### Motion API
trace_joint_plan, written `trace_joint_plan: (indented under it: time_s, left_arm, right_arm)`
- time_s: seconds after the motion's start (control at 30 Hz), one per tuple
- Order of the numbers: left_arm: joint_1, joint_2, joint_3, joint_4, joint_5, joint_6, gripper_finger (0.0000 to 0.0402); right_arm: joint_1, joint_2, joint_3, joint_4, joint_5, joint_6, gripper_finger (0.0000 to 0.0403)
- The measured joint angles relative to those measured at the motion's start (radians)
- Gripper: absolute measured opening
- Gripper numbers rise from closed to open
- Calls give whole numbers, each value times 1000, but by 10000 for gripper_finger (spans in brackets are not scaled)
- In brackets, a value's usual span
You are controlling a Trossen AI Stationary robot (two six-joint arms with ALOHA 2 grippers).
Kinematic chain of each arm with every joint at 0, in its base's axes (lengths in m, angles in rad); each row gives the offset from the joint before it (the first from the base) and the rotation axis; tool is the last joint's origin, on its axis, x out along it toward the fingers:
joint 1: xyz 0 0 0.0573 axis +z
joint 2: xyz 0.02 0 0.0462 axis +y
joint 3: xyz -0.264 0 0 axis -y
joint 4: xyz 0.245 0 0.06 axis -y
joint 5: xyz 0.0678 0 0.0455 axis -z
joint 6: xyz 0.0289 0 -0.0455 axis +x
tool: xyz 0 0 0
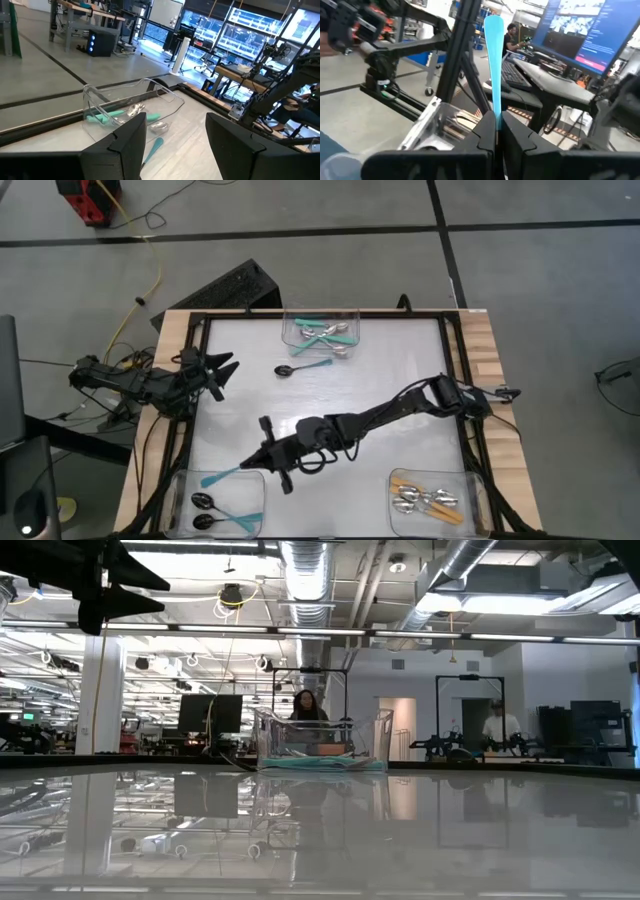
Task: Sort silverware by color (type)
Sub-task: Put the right black spoon into the bottom left transparent bin
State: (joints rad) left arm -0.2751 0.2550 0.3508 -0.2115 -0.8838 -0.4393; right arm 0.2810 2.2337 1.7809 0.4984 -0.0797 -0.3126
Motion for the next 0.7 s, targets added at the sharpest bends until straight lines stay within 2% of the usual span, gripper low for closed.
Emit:
trace_joint_plan:
  time_s: [0.27, 0.43, 0.7]
  left_arm:
    - [0, 0, 0, 0, 0, -19, 190]
    - [0, 0, 0, 0, 0, -20, 190]
    - [0, 0, 0, 1, 0, -22, 190]
  right_arm:
    - [13, 0, 0, 12, -7, 8, 38]
    - [10, 15, 1, 59, -77, 26, 38]
    - [-9, 30, 0, 49, -79, 82, 38]
